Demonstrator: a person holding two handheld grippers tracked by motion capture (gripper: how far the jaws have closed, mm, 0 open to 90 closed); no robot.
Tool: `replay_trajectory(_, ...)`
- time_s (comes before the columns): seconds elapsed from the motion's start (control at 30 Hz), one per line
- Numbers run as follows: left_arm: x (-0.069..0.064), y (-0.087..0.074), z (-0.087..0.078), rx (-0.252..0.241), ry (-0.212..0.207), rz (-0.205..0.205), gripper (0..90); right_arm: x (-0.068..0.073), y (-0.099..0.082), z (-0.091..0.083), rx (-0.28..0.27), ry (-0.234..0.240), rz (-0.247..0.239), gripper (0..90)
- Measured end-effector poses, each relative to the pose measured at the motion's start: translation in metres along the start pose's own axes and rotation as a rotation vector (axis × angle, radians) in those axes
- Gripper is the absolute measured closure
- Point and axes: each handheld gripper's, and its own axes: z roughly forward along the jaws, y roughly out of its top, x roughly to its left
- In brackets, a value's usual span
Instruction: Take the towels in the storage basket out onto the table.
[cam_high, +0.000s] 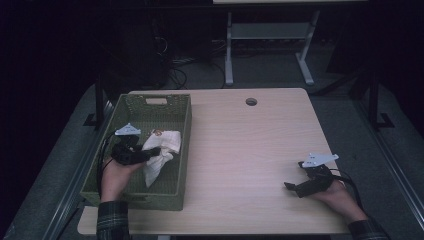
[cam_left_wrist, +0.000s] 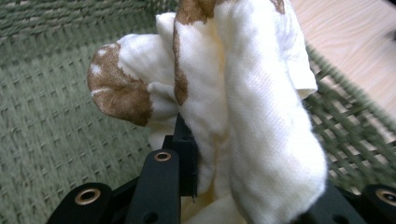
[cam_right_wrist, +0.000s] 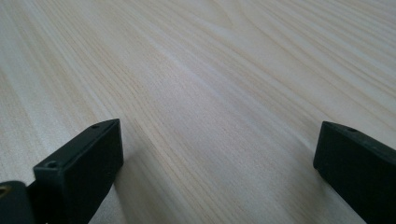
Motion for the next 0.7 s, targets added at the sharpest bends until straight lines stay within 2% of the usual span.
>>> replay_trajectory(0.23, -0.003, 0.012, -0.009, -0.037, -0.015, 0.024, 70.3, 0.0, 0.0, 0.0, -0.003, 0.0, 0.002, 1.1)
replay_trajectory(0.4, -0.005, 0.021, -0.02, -0.085, -0.027, 0.029, 70.4, 0.0, 0.0, 0.0, -0.003, 0.0, 0.002, 1.1)
replay_trajectory(0.7, -0.019, 0.038, -0.033, -0.143, -0.054, 0.055, 70.4, 0.0, 0.0, 0.0, -0.003, 0.0, 0.001, 1.1)
